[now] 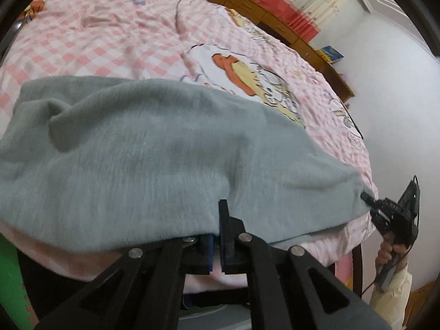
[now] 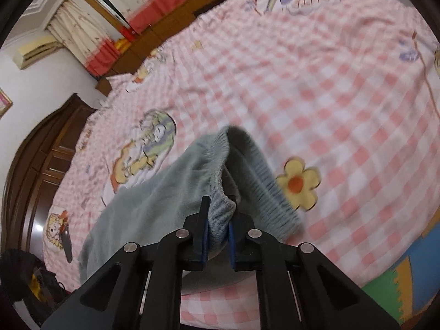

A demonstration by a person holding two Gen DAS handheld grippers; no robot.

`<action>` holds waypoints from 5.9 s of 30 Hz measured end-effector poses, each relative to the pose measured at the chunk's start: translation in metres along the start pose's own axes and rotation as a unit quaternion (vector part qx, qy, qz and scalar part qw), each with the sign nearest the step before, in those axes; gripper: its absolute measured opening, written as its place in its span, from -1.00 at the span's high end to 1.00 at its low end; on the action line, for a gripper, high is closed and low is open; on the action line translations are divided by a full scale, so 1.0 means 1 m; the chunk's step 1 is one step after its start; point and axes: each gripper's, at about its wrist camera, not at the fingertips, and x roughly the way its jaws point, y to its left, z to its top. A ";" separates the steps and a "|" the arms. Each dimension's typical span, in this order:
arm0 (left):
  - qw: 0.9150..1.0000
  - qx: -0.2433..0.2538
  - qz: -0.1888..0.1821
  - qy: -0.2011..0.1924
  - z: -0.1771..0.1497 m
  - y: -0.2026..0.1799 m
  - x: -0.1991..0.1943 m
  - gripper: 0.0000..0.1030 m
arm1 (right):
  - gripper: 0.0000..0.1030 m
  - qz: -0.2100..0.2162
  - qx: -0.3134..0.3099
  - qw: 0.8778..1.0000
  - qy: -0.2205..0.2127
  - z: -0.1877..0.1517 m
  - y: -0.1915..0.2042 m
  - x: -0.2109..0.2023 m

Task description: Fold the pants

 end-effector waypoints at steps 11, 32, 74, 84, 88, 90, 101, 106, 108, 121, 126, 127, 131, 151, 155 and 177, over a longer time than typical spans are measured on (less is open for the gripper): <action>0.999 0.010 0.034 0.040 -0.022 0.004 0.025 0.94 | 0.78 -0.065 -0.054 0.996 0.025 -0.030 -0.021 0.031; 0.995 0.049 0.085 -0.020 -0.018 0.043 -0.074 0.14 | 0.34 -0.090 -0.233 0.968 0.015 -0.053 0.088 0.003; 0.999 0.033 0.016 -0.022 0.064 0.120 -0.032 0.44 | -0.53 -0.047 -0.296 0.950 0.082 -0.137 0.153 0.113; 0.994 0.021 0.006 -0.106 0.074 0.128 -0.057 0.87 | -0.25 -0.038 -0.280 0.956 0.075 -0.129 0.162 0.101; 0.991 0.024 0.022 -0.129 0.085 0.136 -0.071 0.90 | -0.21 -0.005 -0.292 0.955 0.061 -0.116 0.181 0.095; 0.994 0.013 0.027 -0.107 0.088 0.143 -0.059 0.90 | -0.21 -0.011 -0.319 0.947 0.049 -0.107 0.196 0.101; 0.994 -0.012 0.053 -0.090 0.082 0.158 -0.029 0.90 | -0.21 0.019 -0.346 0.936 0.065 -0.029 0.246 0.172; 0.993 -0.002 0.060 -0.098 0.081 0.153 -0.034 0.90 | 0.82 0.042 -0.352 0.930 0.097 -0.031 0.249 0.186; 0.992 0.003 0.059 -0.112 0.081 0.149 -0.039 0.90 | 0.83 0.048 -0.353 0.933 0.058 -0.028 0.249 0.175; 0.990 0.009 0.096 -0.099 0.094 0.161 -0.016 0.80 | 0.84 0.006 -0.321 0.945 0.070 -0.025 0.238 0.222; 0.986 0.003 0.128 -0.109 0.094 0.160 -0.037 0.37 | 0.72 0.004 -0.315 0.948 0.052 -0.023 0.246 0.198; 0.982 0.001 0.147 -0.118 0.093 0.161 -0.044 0.21 | 0.69 0.006 -0.316 0.947 0.046 -0.024 0.248 0.192; 0.981 -0.007 0.151 -0.124 0.088 0.168 -0.063 0.20 | 0.51 0.020 -0.330 0.943 0.034 -0.037 0.259 0.160; 0.989 -0.051 0.121 -0.073 0.030 0.169 -0.057 -0.05 | 0.38 0.021 -0.383 0.910 0.161 -0.170 0.255 0.132; 0.992 -0.037 0.100 -0.073 0.027 0.162 -0.056 -0.05 | 0.30 0.018 -0.375 0.912 0.165 -0.175 0.249 0.141; 0.984 -0.023 0.144 -0.100 0.019 0.164 -0.036 0.05 | 0.09 0.038 -0.367 0.916 0.159 -0.178 0.247 0.145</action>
